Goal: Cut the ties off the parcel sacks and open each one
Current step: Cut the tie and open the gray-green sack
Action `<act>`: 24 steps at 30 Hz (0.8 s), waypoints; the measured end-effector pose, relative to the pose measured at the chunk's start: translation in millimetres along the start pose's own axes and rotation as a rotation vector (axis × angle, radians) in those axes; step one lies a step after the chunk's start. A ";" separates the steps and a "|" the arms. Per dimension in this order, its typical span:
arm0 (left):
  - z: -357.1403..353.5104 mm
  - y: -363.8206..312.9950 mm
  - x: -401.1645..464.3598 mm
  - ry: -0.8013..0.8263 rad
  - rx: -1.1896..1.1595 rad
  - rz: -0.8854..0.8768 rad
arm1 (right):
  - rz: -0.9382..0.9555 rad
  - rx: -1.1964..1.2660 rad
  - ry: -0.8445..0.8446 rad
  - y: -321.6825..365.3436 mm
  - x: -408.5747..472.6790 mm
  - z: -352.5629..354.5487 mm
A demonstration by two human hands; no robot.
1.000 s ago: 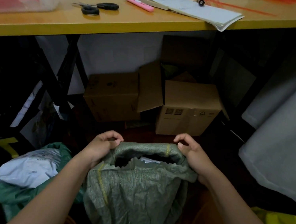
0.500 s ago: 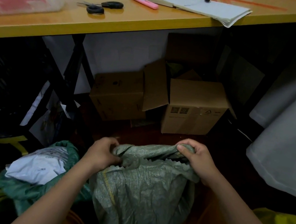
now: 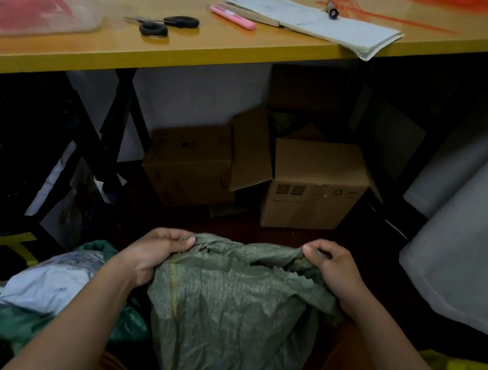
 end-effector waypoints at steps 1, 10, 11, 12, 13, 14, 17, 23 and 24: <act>1.0 1.0 2.1 -0.056 0.013 -0.028 | 0.073 -0.077 0.004 5.9 2.2 0.5; -10.4 -10.7 0.9 -0.111 0.177 -0.220 | 0.431 -0.268 0.358 58.7 -6.1 -43.4; -9.7 -9.5 0.9 -0.118 0.161 -0.207 | 0.452 -0.285 0.405 61.7 -8.7 -51.6; -8.8 -8.0 0.9 -0.122 0.139 -0.193 | 0.467 -0.304 0.446 63.6 -10.9 -59.5; -7.9 -6.2 0.8 -0.126 0.121 -0.176 | 0.475 -0.326 0.478 64.5 -12.7 -66.2; -7.1 -4.4 0.9 -0.126 0.104 -0.160 | 0.482 -0.357 0.494 64.7 -13.2 -71.6; -6.5 -0.3 1.7 -0.093 0.062 -0.117 | 0.542 -0.528 0.466 63.1 -11.2 -81.5; -16.1 -0.3 -6.1 0.027 0.196 -0.168 | 0.547 -0.711 0.418 50.6 -1.5 -90.1; -17.9 -1.3 -8.7 0.038 0.296 -0.195 | 0.493 -0.642 0.428 47.4 -0.2 -87.9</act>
Point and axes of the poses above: each hand's wrist, its own x-axis towards the middle knuckle, its own z-axis out of the back of the hand, y = z × x, the point moved 8 cm from there along x, towards the middle knuckle, and after that the axes turned 7 degrees about -y, right-handed, at the moved point
